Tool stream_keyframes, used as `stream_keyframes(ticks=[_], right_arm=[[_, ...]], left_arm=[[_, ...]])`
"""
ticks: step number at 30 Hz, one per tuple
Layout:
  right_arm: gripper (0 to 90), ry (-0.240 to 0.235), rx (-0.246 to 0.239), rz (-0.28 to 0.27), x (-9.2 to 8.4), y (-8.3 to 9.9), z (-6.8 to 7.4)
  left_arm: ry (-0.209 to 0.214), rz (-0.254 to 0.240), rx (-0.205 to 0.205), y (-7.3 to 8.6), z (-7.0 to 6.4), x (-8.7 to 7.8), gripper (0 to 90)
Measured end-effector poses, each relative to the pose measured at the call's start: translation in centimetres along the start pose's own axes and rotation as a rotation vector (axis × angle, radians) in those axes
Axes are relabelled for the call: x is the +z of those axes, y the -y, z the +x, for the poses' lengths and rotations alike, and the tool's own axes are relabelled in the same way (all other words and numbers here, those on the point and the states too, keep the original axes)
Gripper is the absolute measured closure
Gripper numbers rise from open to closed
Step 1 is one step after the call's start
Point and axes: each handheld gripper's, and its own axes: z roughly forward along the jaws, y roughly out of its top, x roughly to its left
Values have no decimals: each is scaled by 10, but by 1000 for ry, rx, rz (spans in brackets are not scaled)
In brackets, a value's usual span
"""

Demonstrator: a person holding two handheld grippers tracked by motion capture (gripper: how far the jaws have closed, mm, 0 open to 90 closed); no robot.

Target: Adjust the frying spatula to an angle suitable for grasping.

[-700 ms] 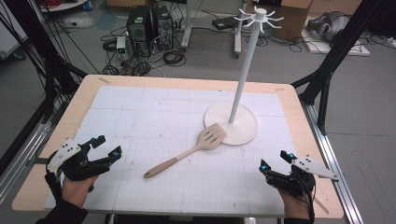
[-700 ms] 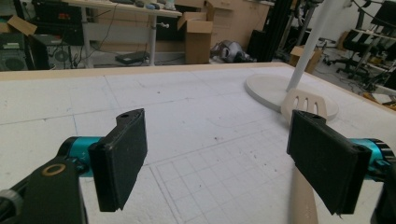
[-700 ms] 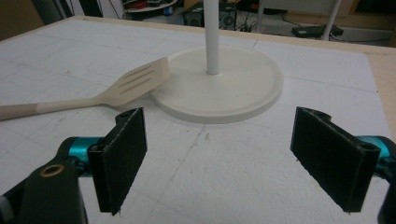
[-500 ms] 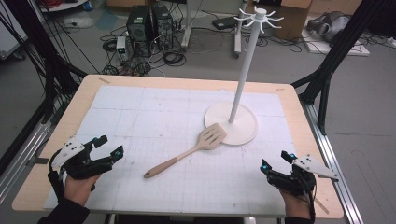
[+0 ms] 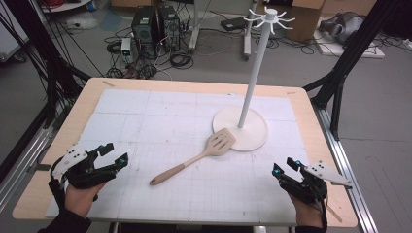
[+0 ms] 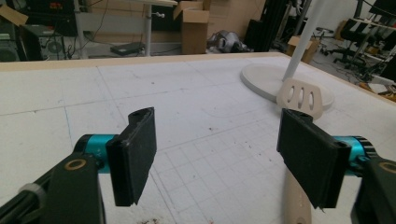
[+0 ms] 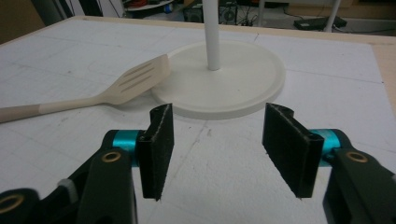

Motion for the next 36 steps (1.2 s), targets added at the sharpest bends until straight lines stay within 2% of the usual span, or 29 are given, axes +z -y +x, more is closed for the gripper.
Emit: stream_keyframes(ticks=[1,2,4,5,8,9,10,11,12,17,19,20,21,24,26,28,32,34,36], right_arm=[[504,-11,-12,3,4,-2,2],[504,-11,-12,3,4,-2,2],[629,-30,-12,26,13,-5,3],[663,-24,-33,30,18,-6,3],[780,-41,-56,79,36,-11,3],[806,-46,-67,91,43,-14,3],[806,-46,-67,91,43,-14,3],[870,-50,-82,102,57,-21,4],[891,-52,-89,103,65,-24,5],[892,-54,-167,132,105,-36,13],[892,-68,-186,140,118,-39,15],[892,-68,-186,140,118,-39,15],[892,-80,-200,150,128,-41,16],[892,-107,-196,172,141,-42,16],[891,-117,-201,179,144,-42,16],[892,-136,-224,204,154,-43,18],[891,-144,-222,222,164,-41,19],[891,-143,-205,219,166,-40,18],[891,-136,-208,211,167,-40,16]], left_arm=[[4,6,-1,0,1,-1,341],[4,6,-1,0,1,-1,360],[19,16,-6,1,2,0,409],[18,22,0,1,2,0,414],[17,28,0,1,3,2,409],[17,29,-5,1,3,2,406],[17,29,-5,1,3,2,401],[8,28,-4,1,4,3,391],[6,28,-8,1,4,3,383],[-3,25,-15,1,7,2,366],[-6,21,-19,1,8,1,365],[-6,21,-19,1,8,1,365],[-7,22,-23,1,8,1,365],[-5,28,-23,1,8,2,365],[-5,29,-19,1,8,2,365],[0,34,-17,2,8,3,368],[33,49,-13,2,5,3,451],[71,65,1,2,3,4,546],[124,92,20,2,-2,7,642]])
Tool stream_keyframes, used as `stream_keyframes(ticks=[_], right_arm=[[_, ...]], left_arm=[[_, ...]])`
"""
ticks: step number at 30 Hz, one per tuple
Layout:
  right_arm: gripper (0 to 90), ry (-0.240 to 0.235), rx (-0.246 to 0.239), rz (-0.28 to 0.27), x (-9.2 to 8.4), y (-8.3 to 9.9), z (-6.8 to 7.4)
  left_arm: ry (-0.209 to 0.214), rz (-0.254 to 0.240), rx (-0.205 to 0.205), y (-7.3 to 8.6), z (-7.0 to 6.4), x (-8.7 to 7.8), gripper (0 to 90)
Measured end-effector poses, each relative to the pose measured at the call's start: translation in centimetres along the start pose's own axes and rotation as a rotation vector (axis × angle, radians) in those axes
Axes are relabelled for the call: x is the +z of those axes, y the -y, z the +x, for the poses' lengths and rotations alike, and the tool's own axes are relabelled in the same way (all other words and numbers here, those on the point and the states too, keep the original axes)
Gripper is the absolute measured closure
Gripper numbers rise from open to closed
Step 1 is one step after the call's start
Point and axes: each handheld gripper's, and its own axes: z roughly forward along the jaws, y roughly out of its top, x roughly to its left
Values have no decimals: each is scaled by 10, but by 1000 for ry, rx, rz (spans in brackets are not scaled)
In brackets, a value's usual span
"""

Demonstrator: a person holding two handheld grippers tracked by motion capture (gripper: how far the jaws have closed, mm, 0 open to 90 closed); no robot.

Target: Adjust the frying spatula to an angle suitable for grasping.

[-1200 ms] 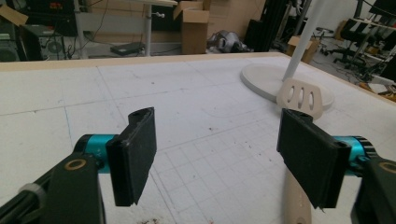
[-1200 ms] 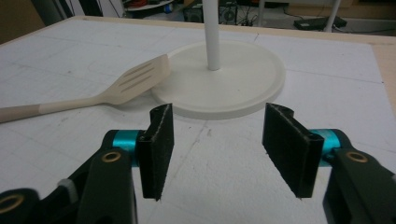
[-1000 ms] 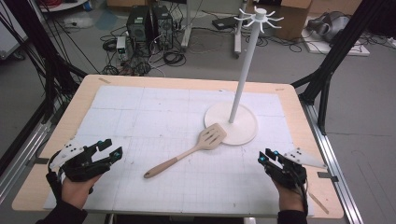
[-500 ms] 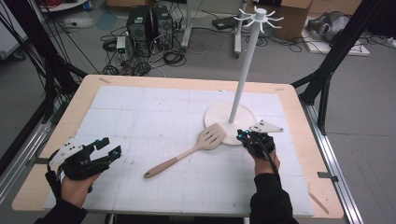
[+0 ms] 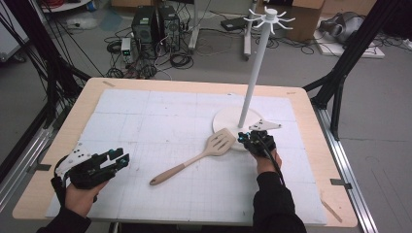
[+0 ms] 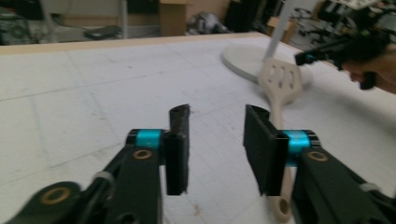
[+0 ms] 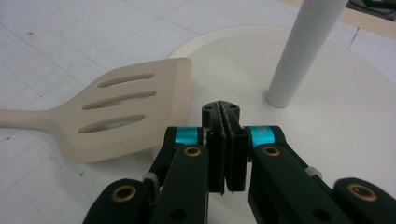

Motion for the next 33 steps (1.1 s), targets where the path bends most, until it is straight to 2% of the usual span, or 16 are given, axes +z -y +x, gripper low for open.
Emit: stream_keyframes(ticks=[2,5,6,9,10,12,17,18,19,21,27,29,31,33], right_arm=[[891,0,14,1,-1,0,0],[891,2,22,0,-1,0,-1],[891,3,11,-2,0,0,-2],[891,5,20,2,1,-1,0],[891,5,20,2,1,-1,0],[891,5,19,1,2,-3,1],[891,6,13,6,5,-3,1],[891,6,15,7,5,-3,1],[891,7,23,10,5,-3,1],[891,4,19,11,6,-3,1],[891,-13,4,27,7,-3,3],[891,-17,-10,33,8,-4,6],[891,-4,-30,39,7,-4,9],[891,-3,-28,41,7,-5,10]], left_arm=[[50,33,26,0,-6,6,718],[118,87,42,2,-15,16,777],[135,109,50,3,-19,19,792],[166,165,82,7,-30,30,813],[166,165,82,7,-30,30,814],[185,200,96,11,-37,39,818],[197,285,123,20,-43,53,828],[197,285,123,20,-43,53,831],[199,323,136,23,-45,57,834],[196,352,142,26,-47,61,836],[181,350,115,26,-47,62,851],[180,354,119,26,-46,61,854],[176,349,110,26,-47,62,860],[172,350,111,26,-46,62,864]])
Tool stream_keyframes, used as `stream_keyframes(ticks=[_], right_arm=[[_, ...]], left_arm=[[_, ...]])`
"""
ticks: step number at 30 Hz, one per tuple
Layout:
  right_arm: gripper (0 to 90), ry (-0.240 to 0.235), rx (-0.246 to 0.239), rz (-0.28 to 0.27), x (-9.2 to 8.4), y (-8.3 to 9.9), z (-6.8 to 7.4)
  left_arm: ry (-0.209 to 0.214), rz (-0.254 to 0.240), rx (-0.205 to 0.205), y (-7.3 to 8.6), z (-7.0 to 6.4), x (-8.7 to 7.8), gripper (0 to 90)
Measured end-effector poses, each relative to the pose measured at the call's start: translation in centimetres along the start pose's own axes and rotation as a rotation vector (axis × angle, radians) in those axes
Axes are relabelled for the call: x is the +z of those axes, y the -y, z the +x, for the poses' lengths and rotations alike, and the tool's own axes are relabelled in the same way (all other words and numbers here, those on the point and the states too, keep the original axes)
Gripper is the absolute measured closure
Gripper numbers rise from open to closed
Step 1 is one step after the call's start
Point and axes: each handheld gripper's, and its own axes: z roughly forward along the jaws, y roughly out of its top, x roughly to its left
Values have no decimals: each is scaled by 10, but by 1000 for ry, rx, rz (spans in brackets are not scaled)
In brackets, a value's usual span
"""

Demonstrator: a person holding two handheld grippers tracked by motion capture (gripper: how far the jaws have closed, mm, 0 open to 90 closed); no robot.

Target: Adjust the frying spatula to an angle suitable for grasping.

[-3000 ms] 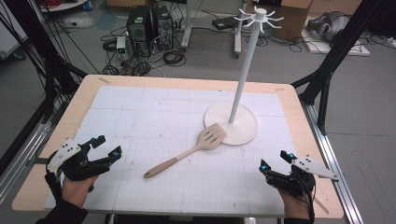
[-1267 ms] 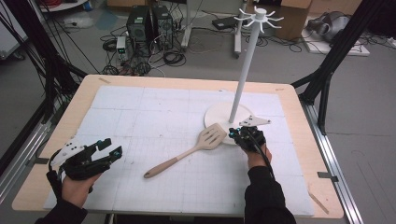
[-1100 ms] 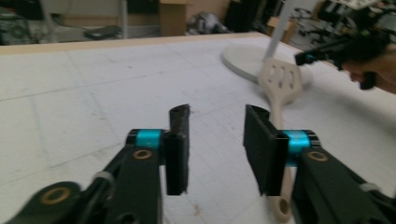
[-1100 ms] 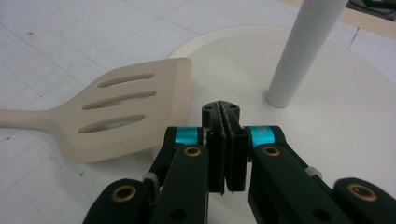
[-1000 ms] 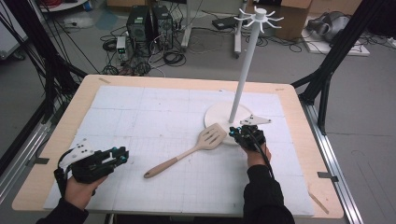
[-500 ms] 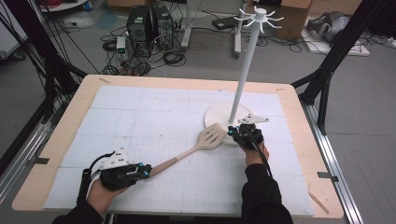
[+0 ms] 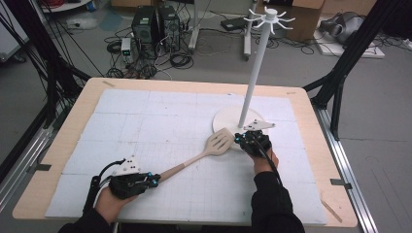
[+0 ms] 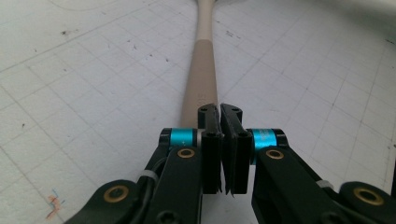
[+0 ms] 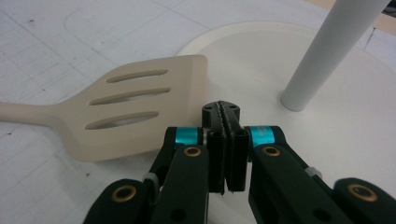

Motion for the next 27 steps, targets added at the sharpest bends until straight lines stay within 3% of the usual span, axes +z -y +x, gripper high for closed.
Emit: stream_keyframes(ticks=[11,13,15,17,20,23,27], right_arm=[[892,-22,-18,15,-15,-1,6],[892,-68,-58,32,-16,-1,18],[892,-45,-126,19,-19,-4,28],[892,-44,-94,-17,-23,-7,26],[892,-9,-55,-18,-23,-9,17],[892,30,-22,-18,-21,-8,6],[891,23,-15,18,-10,-6,1]], left_arm=[[-36,-6,-21,-1,2,-1,875],[-52,-13,-25,-2,3,-2,872],[-53,-15,-25,-2,3,-2,874],[-49,-10,-22,-1,2,-2,877],[-31,12,-8,-1,-1,0,888],[-40,9,-11,-1,-1,0,893],[-38,6,-22,-1,-1,0,894]])
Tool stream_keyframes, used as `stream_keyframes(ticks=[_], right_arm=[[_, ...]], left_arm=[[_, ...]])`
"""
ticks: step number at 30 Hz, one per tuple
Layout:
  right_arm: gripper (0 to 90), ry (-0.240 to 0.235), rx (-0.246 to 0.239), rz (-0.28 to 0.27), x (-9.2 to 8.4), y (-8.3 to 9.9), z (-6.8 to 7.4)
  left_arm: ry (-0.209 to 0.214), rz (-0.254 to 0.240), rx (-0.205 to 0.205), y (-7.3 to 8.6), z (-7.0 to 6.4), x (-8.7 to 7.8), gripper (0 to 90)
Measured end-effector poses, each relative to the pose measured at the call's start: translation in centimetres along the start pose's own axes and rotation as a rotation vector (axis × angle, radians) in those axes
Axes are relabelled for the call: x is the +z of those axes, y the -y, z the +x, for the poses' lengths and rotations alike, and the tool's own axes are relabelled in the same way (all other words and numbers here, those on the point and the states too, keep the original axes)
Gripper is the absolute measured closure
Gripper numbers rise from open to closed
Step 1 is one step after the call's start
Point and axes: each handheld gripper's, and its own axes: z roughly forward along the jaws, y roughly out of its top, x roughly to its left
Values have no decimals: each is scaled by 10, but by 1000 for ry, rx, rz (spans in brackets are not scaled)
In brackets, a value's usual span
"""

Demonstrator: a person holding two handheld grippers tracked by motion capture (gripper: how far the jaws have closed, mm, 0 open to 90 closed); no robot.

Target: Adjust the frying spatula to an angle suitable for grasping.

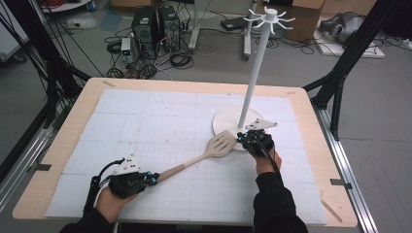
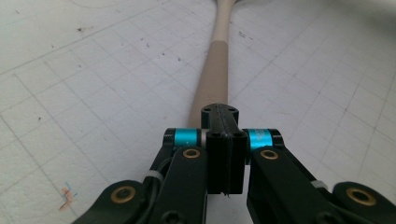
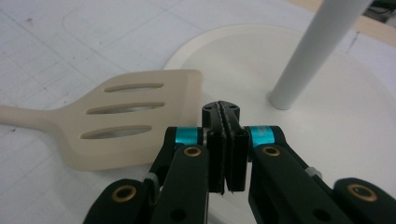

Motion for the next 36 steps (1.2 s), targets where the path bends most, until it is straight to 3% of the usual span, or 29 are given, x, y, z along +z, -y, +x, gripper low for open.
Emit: stream_keyframes(ticks=[3,7,11,14,17,21,22,25,36], right_arm=[[892,-1,-35,6,5,-1,3],[891,-15,-34,-62,-2,-6,5],[892,-46,-47,-26,3,-10,7],[892,-40,-52,-6,6,-9,9],[892,-46,-38,5,4,-9,9],[892,-41,-51,25,0,-8,11],[892,-37,-53,26,0,-7,12],[892,-30,-68,39,-1,-6,13],[892,-40,-58,38,-8,3,14]], left_arm=[[-2,0,4,0,0,0,894],[0,1,1,0,0,0,895],[-8,5,5,0,0,0,895],[-14,2,-1,-1,-1,0,895],[-32,11,10,-2,-2,0,895],[-79,9,0,-2,1,-2,887],[-85,12,-7,-3,4,-3,837],[-104,-5,-17,-3,9,-5,859],[-134,-27,-33,-4,14,-4,839]])
